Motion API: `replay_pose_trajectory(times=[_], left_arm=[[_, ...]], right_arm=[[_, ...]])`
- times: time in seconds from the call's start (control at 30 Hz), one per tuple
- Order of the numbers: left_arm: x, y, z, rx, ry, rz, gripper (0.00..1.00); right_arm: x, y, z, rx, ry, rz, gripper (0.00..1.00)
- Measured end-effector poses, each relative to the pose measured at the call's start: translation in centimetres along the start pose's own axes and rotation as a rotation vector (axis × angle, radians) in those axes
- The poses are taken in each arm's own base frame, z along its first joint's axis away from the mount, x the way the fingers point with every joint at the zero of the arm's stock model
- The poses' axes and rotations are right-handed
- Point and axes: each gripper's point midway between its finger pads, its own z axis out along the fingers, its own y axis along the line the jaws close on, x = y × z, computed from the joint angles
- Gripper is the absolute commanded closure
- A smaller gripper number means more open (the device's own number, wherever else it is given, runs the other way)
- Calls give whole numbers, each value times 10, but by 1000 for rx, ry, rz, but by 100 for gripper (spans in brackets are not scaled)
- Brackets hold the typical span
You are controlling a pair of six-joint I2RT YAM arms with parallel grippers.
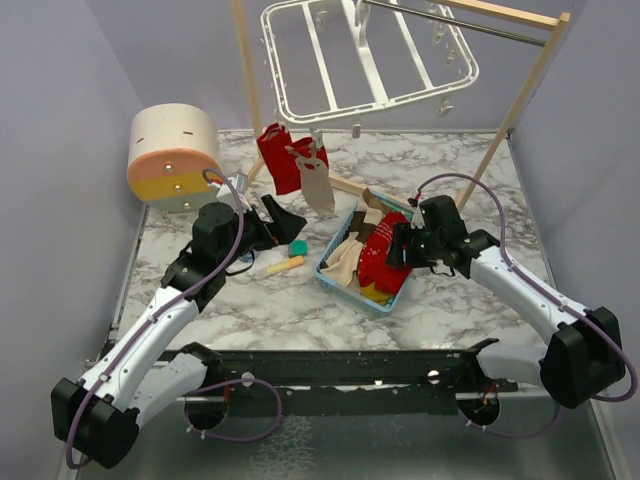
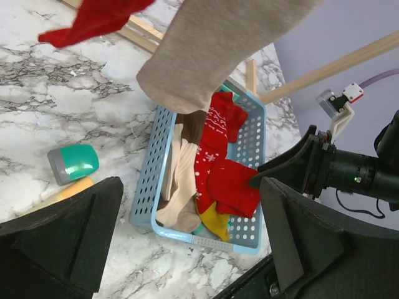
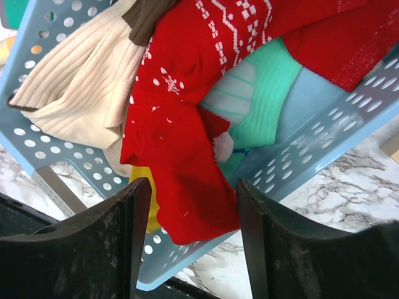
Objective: Clip the socks to the hanger
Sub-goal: Rotate the hanger at the clothesline.
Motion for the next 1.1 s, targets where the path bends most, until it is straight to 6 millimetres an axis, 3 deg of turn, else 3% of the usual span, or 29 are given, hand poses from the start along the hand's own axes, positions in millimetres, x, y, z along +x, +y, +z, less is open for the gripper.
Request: replay_pose_trajectory(times=[0.17, 0.33, 0.5, 0.63, 0.83, 0.97, 1.1], left_arm=[[2, 0, 0, -3, 8, 4, 1], [4, -1, 0, 1, 11, 6, 1], [4, -2, -1, 1, 17, 11, 1], [-9, -14, -4, 12, 9, 29, 1], [-63, -60, -19, 96, -114, 67, 1], [-84, -79, -27, 140, -171, 73, 2], [-105, -101, -30, 205, -232, 51, 2]], right_arm=[[4, 0, 4, 4, 19, -18, 45], [4, -1, 4, 13, 17, -19, 39], [-13, 6, -11, 7, -61, 12, 36], [-61, 31, -55, -72, -264, 50, 32], [-146, 74, -150, -243, -646, 172, 30], [-180, 86, -196, -349, -836, 327, 30], [-211, 87, -226, -377, -945, 444, 30]])
